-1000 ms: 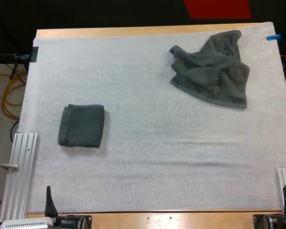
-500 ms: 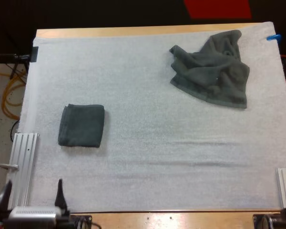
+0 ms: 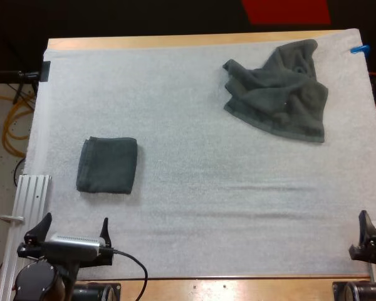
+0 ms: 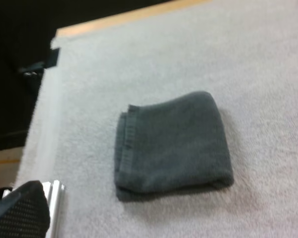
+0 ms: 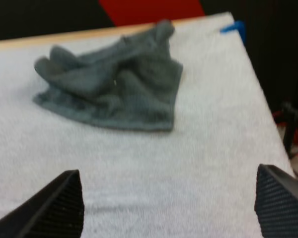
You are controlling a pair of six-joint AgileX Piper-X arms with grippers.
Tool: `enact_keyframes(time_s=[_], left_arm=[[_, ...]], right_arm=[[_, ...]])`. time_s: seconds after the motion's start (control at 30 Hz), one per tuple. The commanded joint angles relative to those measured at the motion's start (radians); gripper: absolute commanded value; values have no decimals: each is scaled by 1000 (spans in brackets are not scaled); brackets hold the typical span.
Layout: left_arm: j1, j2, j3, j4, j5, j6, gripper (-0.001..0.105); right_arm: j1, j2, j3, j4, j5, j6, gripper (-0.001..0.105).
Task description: Pick towel from pile fold and stack
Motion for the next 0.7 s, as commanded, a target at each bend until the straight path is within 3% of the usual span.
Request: enact_keyframes(time_s=[0.0, 0.67], left_arm=[[-3, -138, 13, -12, 7, -11, 105], [-3, -136, 23, -13, 7, -11, 105]], right_arm=[[-5, -39, 13, -11, 2, -6, 70], [-5, -38, 61, -29, -2, 10, 70]])
